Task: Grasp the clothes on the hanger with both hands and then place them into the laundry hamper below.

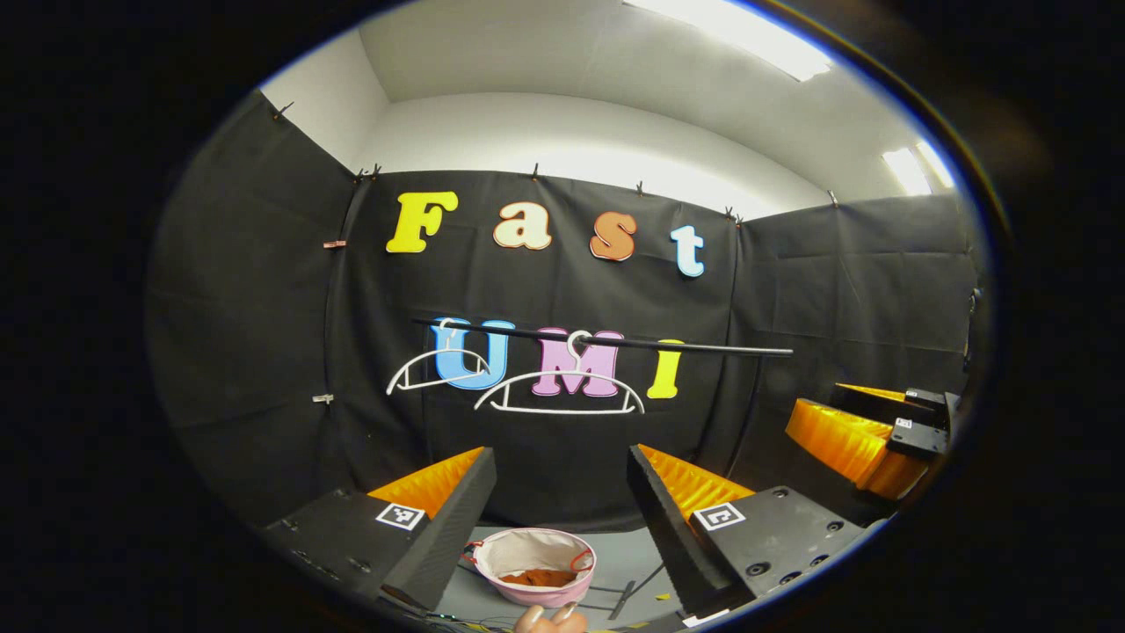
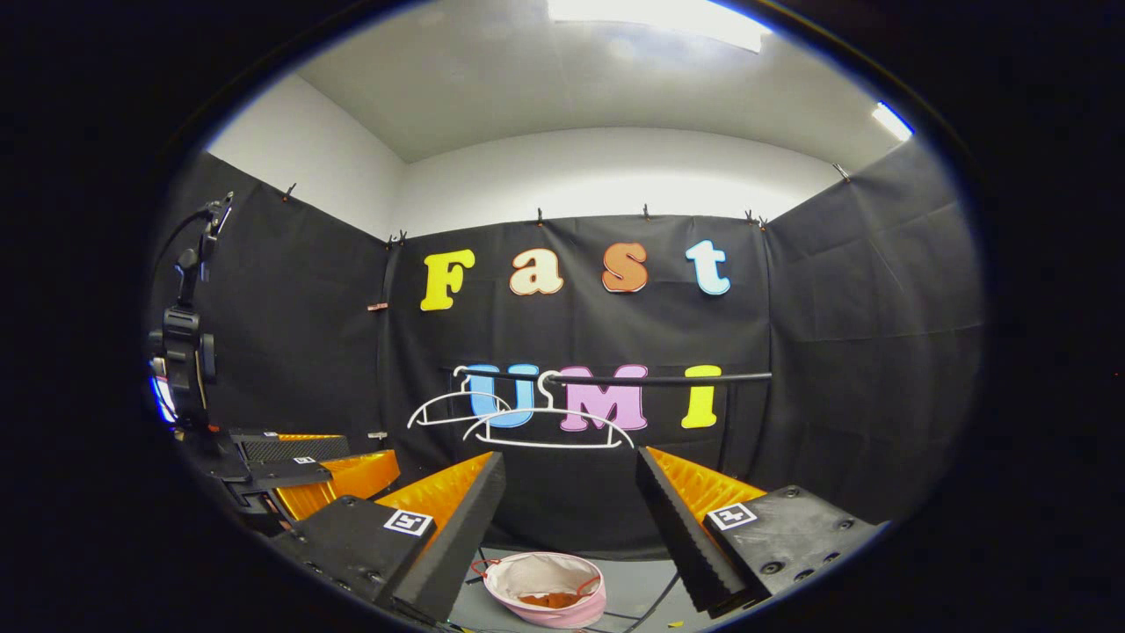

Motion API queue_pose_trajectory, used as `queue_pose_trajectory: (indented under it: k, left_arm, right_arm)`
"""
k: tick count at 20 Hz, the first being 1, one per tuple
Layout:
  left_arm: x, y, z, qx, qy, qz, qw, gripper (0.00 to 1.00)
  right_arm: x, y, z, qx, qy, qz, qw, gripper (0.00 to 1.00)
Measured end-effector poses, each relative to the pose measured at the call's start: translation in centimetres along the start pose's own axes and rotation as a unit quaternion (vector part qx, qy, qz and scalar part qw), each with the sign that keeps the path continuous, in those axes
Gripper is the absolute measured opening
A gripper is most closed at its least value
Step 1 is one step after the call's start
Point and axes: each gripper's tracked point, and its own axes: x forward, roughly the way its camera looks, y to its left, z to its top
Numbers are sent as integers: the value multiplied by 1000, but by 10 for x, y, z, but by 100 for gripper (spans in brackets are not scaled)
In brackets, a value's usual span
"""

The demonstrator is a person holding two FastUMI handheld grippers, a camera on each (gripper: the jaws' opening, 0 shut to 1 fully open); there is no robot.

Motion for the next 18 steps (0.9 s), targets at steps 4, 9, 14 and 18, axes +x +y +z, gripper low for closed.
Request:
queue_pose_trajectory:
  k: [4,9,14,18]
  left_arm:
    - [-2,-13,0,8,-1,-10,1000,95]
    - [-2,-23,0,6,2,-21,1000,95]
    - [0,-36,1,-6,4,-40,999,95]
    - [-2,-44,4,-15,5,-55,998,95]
  right_arm:
    - [-2,-5,2,1,1,-4,1000,97]
    - [-8,-8,7,0,-3,-4,1000,97]
    - [-12,-16,8,3,-2,-11,1000,97]
    - [-16,-21,9,6,-1,-15,1000,97]
